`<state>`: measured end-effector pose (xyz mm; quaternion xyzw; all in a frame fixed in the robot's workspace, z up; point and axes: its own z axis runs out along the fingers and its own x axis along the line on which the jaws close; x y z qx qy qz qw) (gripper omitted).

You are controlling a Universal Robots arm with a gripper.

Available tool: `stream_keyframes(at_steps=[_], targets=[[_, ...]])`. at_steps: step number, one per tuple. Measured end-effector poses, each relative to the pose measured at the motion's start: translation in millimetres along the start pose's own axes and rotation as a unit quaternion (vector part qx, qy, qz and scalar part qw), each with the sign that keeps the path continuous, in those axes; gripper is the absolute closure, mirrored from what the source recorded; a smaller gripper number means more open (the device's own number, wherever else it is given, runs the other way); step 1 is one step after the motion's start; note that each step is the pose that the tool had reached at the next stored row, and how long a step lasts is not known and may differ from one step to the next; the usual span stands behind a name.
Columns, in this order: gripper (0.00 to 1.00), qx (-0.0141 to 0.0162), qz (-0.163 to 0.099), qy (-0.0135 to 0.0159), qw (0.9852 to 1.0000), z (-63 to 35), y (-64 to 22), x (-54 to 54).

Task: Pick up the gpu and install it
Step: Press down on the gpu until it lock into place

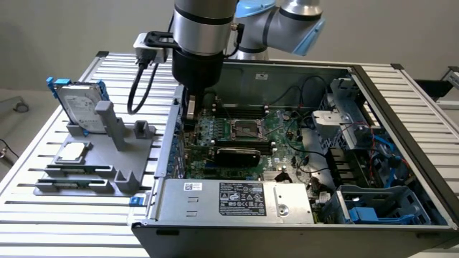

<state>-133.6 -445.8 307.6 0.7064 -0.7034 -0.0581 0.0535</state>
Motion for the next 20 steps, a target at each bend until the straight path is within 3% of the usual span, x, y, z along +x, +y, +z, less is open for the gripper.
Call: stream_keyframes(at_steps=[14,17,20], targets=[[0.89,0.0000,-0.002,0.0012,1.0000,5.6,-0.9,4.4],[0.89,-0.0001,-0.003,0.0037,1.0000,6.3,-1.2,4.6],[0.89,-0.0001,-0.004,0.0083,1.0000,7.0,-1.2,4.7]])
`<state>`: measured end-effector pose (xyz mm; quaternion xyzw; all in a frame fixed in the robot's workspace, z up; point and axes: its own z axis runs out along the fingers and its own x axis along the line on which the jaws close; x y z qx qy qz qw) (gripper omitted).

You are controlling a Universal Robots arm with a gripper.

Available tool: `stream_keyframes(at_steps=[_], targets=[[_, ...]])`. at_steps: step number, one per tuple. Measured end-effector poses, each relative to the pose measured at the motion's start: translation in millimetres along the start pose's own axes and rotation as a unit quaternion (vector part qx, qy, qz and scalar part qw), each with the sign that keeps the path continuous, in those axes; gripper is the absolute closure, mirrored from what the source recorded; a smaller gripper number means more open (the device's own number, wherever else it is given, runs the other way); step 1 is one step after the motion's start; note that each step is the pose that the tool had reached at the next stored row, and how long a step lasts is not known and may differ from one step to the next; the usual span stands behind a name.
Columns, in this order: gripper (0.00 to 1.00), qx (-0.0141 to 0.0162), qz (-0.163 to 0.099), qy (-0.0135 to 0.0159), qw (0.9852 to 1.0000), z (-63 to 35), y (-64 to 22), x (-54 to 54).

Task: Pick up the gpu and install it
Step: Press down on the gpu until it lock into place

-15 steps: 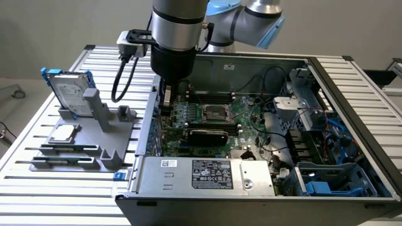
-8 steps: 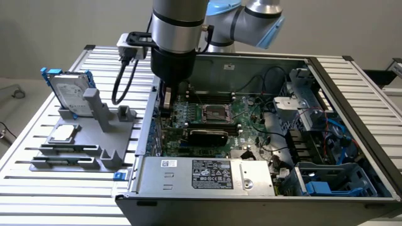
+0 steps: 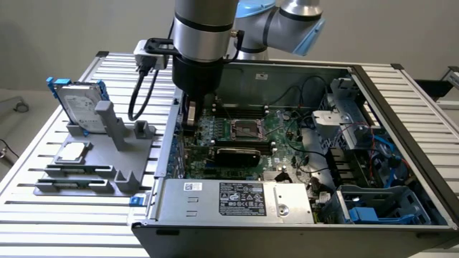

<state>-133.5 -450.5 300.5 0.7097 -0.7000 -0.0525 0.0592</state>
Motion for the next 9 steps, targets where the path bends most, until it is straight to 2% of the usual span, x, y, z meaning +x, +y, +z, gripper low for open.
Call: stream_keyframes(at_steps=[4,9], targets=[[0.89,0.0000,-0.003,0.0060,1.0000,1.7,-0.3,0.2],[0.89,0.0000,-0.004,0.0090,1.0000,3.2,-0.5,0.2]])
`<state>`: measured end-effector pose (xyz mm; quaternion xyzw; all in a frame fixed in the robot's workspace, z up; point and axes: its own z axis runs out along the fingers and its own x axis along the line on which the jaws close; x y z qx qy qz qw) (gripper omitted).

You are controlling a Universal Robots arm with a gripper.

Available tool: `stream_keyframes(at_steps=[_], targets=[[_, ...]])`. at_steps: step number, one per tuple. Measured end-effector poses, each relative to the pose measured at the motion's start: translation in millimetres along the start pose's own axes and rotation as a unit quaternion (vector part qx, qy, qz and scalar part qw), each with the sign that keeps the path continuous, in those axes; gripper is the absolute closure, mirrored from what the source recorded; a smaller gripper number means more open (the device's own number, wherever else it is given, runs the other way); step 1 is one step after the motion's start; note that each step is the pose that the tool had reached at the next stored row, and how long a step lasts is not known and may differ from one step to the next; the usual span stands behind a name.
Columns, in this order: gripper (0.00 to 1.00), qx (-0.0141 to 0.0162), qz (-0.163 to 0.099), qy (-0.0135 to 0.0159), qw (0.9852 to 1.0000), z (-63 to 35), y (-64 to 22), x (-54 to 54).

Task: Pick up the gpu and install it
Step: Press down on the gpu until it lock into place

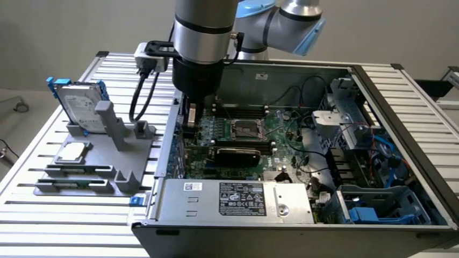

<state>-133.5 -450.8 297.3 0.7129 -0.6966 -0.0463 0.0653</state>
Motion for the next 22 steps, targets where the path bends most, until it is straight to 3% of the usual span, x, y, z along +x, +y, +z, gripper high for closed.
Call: stream_keyframes(at_steps=[4,10,22], targets=[[0.89,0.0000,0.000,0.0024,1.0000,0.2,0.0,0.0],[0.89,-0.0002,0.002,0.0100,0.9999,0.4,-0.1,-0.4],[0.89,-0.0002,0.002,0.0104,0.9999,1.0,-0.2,-2.3]])
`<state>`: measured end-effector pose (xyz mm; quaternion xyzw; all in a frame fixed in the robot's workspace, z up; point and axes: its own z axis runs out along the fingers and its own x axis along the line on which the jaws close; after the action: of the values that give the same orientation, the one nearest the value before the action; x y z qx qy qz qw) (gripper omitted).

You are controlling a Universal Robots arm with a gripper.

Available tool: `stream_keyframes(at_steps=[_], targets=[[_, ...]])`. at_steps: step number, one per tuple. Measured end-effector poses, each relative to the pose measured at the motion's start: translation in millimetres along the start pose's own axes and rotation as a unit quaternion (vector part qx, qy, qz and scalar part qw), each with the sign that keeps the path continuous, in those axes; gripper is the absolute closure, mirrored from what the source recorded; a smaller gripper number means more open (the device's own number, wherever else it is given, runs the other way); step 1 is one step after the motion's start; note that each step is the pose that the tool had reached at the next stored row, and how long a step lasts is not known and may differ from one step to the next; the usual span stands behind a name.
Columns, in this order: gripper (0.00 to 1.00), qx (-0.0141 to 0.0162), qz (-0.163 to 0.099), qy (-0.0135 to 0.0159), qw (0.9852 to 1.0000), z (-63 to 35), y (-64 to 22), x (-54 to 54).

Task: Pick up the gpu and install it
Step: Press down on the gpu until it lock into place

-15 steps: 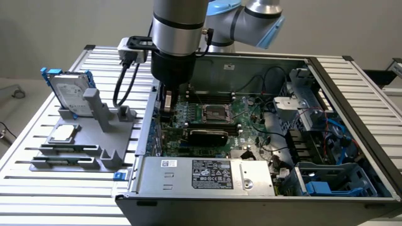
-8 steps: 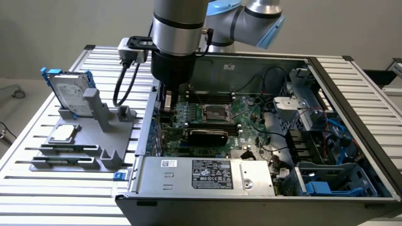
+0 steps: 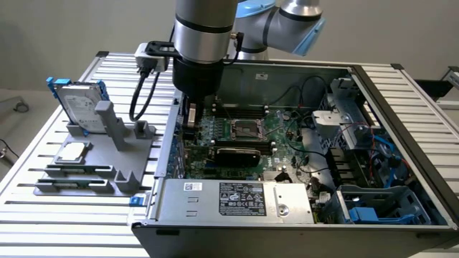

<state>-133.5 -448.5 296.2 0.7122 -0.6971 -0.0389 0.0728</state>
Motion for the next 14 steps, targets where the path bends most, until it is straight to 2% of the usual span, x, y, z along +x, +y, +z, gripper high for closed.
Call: stream_keyframes(at_steps=[14], targets=[[0.89,0.0000,0.001,0.0000,1.0000,0.3,2.2,-1.6]])
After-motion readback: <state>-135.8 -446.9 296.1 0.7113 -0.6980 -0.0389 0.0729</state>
